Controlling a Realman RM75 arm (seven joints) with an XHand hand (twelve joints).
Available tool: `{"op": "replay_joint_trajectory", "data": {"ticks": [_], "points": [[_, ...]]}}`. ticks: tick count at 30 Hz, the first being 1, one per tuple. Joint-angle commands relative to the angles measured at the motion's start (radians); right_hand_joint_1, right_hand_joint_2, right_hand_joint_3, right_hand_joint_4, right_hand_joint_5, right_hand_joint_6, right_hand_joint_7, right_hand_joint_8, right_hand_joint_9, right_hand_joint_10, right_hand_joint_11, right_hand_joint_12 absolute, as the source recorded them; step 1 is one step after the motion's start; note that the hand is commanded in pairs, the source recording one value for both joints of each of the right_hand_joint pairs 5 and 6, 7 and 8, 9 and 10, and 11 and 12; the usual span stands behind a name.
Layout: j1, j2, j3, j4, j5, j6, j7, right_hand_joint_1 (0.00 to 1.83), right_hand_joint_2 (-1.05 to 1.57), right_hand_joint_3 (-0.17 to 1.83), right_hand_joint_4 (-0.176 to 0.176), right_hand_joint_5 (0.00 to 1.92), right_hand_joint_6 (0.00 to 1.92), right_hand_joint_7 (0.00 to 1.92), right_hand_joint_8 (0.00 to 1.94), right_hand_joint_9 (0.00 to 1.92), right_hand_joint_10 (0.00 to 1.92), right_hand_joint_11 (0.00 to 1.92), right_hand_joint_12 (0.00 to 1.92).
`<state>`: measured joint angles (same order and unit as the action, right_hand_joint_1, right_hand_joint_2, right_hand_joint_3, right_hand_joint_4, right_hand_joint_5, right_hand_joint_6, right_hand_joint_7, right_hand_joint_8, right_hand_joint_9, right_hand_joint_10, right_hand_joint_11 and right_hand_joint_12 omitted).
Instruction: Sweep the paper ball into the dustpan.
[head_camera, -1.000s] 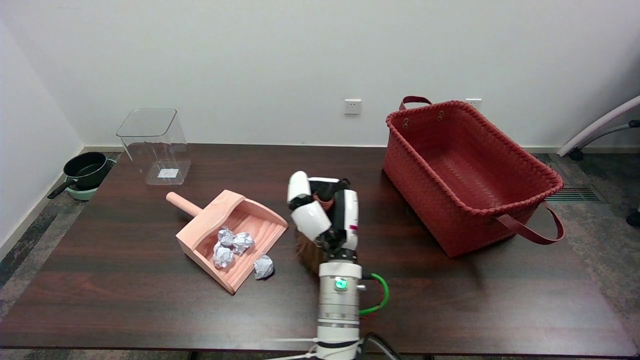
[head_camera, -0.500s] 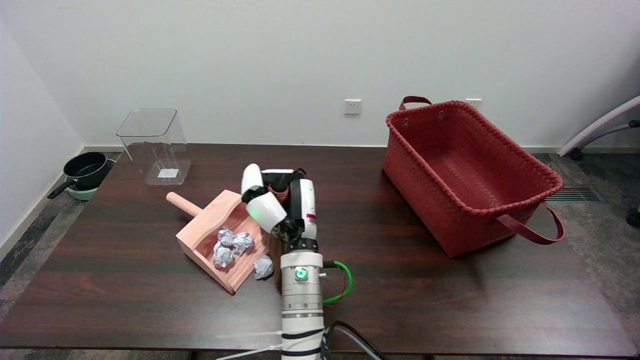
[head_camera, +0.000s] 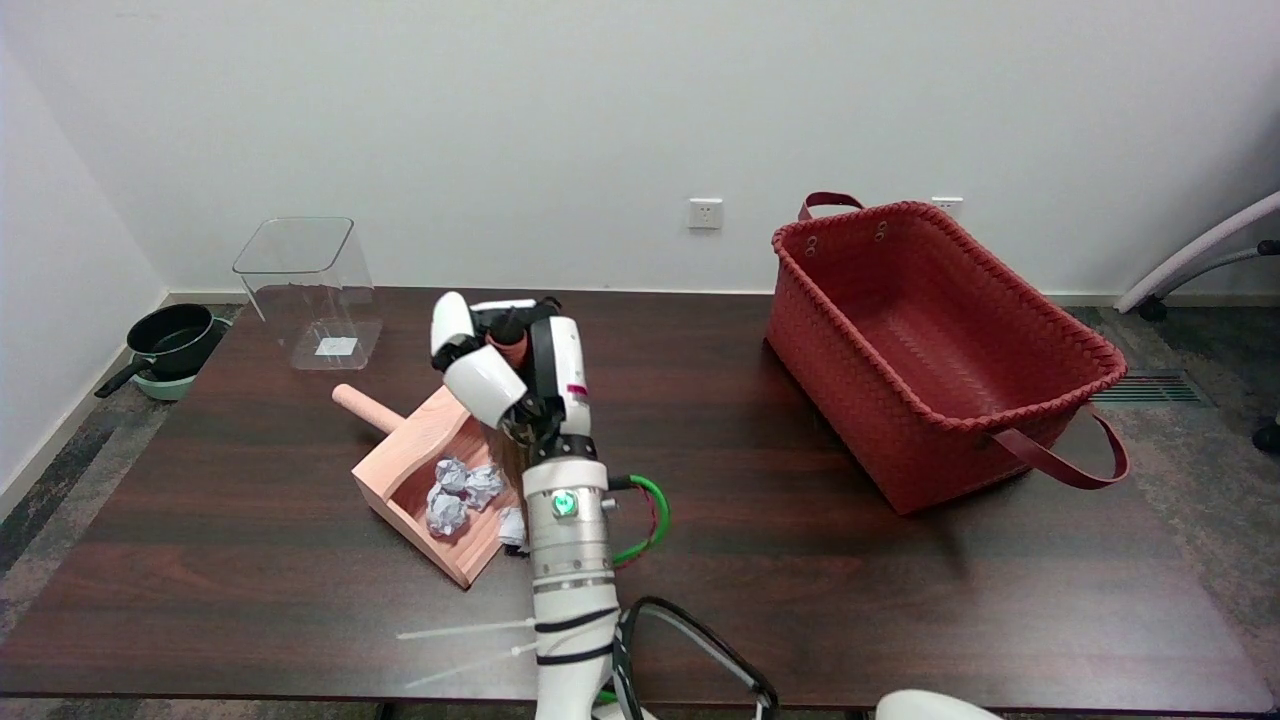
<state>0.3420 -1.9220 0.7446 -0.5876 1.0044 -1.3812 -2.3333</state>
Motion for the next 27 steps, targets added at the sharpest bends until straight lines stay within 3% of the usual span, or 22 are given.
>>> {"op": "replay_joint_trajectory", "data": {"ticks": [1, 8, 20, 27], "points": [[0.137, 0.007, -0.011, 0.015, 0.007, 0.122, 0.044, 0.82, 1.57, 1.3, 0.0, 1.92, 1.92, 1.92, 1.92, 1.92, 1.92, 1.92, 1.92], [0.171, 0.048, -0.012, -0.017, -0.021, 0.116, 0.067, 0.8, 1.57, 1.29, 0.0, 1.92, 1.92, 1.92, 1.92, 1.92, 1.92, 1.92, 1.92], [-0.066, 0.353, -0.002, -0.532, -0.039, 0.125, -0.003, 0.85, 1.57, 1.22, 0.0, 1.92, 1.92, 1.92, 1.92, 1.92, 1.92, 1.92, 1.92], [-0.212, 0.399, 0.037, -0.641, -0.047, 0.108, -0.002, 0.86, 1.57, 1.22, 0.0, 1.92, 1.92, 1.92, 1.92, 1.92, 1.92, 1.92, 1.92]]}}
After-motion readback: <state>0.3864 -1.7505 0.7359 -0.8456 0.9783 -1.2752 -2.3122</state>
